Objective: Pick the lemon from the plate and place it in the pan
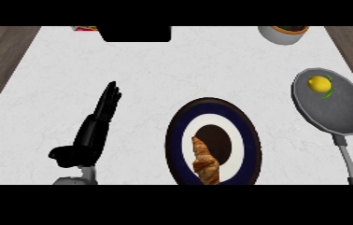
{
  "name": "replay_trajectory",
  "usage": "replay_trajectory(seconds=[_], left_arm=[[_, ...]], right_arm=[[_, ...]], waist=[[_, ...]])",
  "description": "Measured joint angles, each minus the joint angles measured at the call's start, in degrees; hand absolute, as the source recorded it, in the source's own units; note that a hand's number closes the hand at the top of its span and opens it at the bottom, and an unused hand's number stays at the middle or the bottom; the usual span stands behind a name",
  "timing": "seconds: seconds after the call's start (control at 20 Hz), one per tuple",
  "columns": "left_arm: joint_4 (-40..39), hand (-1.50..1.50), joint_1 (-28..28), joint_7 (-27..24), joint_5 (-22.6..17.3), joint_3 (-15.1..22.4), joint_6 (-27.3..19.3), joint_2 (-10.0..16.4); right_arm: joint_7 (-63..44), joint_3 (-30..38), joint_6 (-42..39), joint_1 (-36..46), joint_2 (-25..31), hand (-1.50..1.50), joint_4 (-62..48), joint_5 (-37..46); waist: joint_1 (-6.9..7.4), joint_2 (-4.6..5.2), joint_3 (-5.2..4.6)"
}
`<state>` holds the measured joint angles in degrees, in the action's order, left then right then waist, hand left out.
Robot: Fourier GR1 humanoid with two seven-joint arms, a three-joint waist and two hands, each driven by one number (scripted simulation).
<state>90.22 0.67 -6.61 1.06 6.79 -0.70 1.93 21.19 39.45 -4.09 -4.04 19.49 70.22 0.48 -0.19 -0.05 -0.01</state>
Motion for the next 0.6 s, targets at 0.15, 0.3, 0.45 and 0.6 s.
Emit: replay_trajectory(seconds=[0.15, 0.3, 0.45, 0.6], left_arm=[[0.8, 0.00, -0.1, 1.0, 0.1, -0.2, 0.2, 0.0], [-0.1, 0.00, 0.9, 0.9, 0.2, 0.1, -0.4, -0.6], [1.2, 0.00, -0.4, 1.4, 0.4, 0.8, -0.2, -0.7], [1.3, 0.00, -0.4, 1.2, 0.5, 0.5, -0.1, -0.7]], right_arm=[[-0.4, -0.5, 1.3, -1.3, -0.4, -1.50, 1.3, 0.6], [-1.2, -1.0, 2.1, -2.1, -0.5, -1.50, 2.5, 1.2], [-1.5, -1.2, 2.6, -3.3, -0.6, -1.50, 3.9, 1.7], [-0.3, -1.5, 4.3, -4.1, -0.9, -1.50, 4.4, 3.3]], waist=[[0.05, 0.01, 0.00], [0.04, 0.02, -0.01], [0.07, 0.01, 0.00], [0.10, 0.02, 0.00]])
